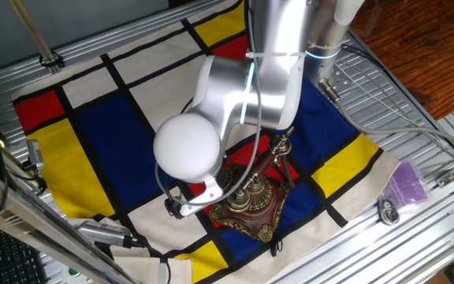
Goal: Dial a number on an old rotary phone
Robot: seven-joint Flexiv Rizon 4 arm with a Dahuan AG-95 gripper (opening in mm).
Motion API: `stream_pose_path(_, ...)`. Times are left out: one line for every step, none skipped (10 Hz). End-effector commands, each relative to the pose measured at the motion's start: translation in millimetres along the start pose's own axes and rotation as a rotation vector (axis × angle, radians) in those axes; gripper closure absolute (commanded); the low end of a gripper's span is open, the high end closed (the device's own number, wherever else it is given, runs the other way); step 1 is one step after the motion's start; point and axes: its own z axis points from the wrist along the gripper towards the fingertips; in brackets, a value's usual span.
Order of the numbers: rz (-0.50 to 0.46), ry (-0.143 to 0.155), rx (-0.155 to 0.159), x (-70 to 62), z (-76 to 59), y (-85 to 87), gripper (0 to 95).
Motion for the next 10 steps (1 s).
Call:
stream_pose_path(-0.001, 0.004, 0.002, 0.5, 0.6, 0.1, 95.0)
stream_pose_path(0.003, 0.009, 0.001, 0.6, 0.7, 0.0, 95.0)
stream_pose_path(0.003, 0.014, 0.002, 0.6, 0.9, -0.5, 95.0)
stream_pose_path(0.002, 0.015, 0.001, 0.6, 0.9, -0.7, 95.0)
stream_pose_path(0.000, 0.019, 0.001, 0.6, 0.1, -1.1, 95.0)
stream_pose_path(0.002, 0.024, 0.001, 0.5, 0.0, -1.5, 95.0)
stream_pose_path(0.003, 0.025, 0.001, 0.7, 0.3, -1.8, 95.0)
stream_pose_path(0.003, 0.026, 0.001, 1.1, 1.1, -2.4, 95.0)
stream_pose_path(0.003, 0.026, 0.001, 1.3, 1.8, -3.0, 95.0)
stream_pose_path(0.002, 0.028, 0.003, 1.8, 3.0, -3.9, 95.0)
